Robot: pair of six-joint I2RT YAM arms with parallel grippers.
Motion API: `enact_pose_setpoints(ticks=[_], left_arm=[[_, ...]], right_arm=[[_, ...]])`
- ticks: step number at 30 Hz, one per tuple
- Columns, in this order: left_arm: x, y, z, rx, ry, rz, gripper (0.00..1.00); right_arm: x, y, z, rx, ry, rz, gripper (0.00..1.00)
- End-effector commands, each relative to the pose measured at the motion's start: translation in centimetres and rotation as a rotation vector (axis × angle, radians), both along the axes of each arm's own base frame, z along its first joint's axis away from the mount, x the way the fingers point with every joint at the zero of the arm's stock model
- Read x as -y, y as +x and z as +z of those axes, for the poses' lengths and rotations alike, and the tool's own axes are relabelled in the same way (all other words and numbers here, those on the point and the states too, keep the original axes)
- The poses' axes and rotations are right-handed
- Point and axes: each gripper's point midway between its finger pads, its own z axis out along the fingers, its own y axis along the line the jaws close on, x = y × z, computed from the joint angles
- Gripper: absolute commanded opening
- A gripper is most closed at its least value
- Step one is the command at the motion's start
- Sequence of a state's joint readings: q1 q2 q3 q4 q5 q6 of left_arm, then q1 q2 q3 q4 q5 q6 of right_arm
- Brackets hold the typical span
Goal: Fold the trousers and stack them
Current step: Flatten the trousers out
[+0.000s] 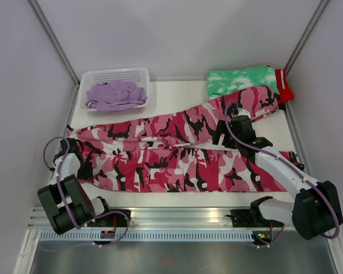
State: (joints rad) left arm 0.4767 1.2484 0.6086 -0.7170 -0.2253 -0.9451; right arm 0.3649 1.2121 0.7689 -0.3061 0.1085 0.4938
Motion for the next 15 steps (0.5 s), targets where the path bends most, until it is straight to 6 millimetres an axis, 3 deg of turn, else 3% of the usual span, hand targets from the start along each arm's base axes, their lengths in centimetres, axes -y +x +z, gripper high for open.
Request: enact_pose_setpoints(ticks=[1,4,7,10,13,15], left_arm=[[-1.2,0.1,-1.1,-0.007,0.05,0.008,0.02],[-2.0,-1.5,-0.6,-0.051,0.088,0.054,0.02],[-3.7,-2.5,1.7,-0.034,0.143,0.108,0.02],[-6.6,-4.3,4.6,-0.007,0.183,0.24,0.02],[-9.1,-4.9,6.9,0.013,0.231,0.302,0.02],[-9.2,-5.2,6.6,-0.021,0.215,0.303,0.02]], right_arm=[[1.0,0.0,0.2,0.038,0.006,-0.085,0.98],[1.9,-0.3,0.5,0.063,-0.007,-0.118,0.98],[3.2,-0.4,1.0,0.081,-0.048,-0.173,0.98],[4.2,-0.1,1.7,0.092,-0.069,-0.231,0.98],[4.2,0.4,2.4,0.105,-0.05,-0.261,0.98],[4.3,0.9,2.6,0.109,-0.048,-0.284,0.98]])
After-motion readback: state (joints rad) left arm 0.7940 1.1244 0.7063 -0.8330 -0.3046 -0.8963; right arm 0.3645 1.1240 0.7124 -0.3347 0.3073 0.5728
